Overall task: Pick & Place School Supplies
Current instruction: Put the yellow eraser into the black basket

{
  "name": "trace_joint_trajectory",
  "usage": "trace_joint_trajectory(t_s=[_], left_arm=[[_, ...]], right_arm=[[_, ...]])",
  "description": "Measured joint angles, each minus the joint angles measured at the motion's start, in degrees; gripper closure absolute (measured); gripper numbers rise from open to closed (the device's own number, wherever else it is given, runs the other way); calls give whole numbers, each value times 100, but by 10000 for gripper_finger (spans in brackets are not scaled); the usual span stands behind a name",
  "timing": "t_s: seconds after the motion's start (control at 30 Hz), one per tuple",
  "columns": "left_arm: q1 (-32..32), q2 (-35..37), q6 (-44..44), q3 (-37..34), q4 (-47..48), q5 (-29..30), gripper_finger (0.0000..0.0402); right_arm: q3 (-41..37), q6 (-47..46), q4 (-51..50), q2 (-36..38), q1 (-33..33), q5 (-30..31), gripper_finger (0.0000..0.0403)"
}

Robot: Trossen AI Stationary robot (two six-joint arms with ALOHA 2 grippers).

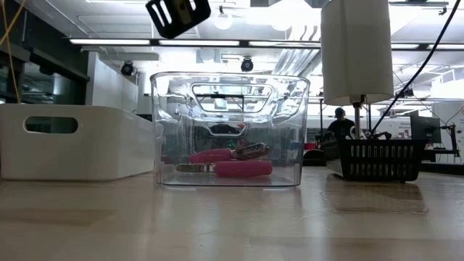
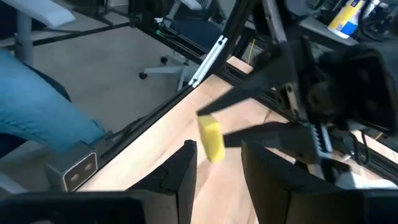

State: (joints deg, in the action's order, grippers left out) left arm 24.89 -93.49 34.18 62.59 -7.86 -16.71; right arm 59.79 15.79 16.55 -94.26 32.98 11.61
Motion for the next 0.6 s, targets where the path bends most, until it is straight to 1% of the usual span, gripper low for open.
trace_joint_trajectory(t_s=[0.47,0.6], left_arm=[[-365,0,-149,0,2,-311,301],[-431,0,-325,0,-47,-440,301]], right_arm=[[0,-18,1,0,-52,-9,285],[0,-44,1,0,-157,-119,285]])
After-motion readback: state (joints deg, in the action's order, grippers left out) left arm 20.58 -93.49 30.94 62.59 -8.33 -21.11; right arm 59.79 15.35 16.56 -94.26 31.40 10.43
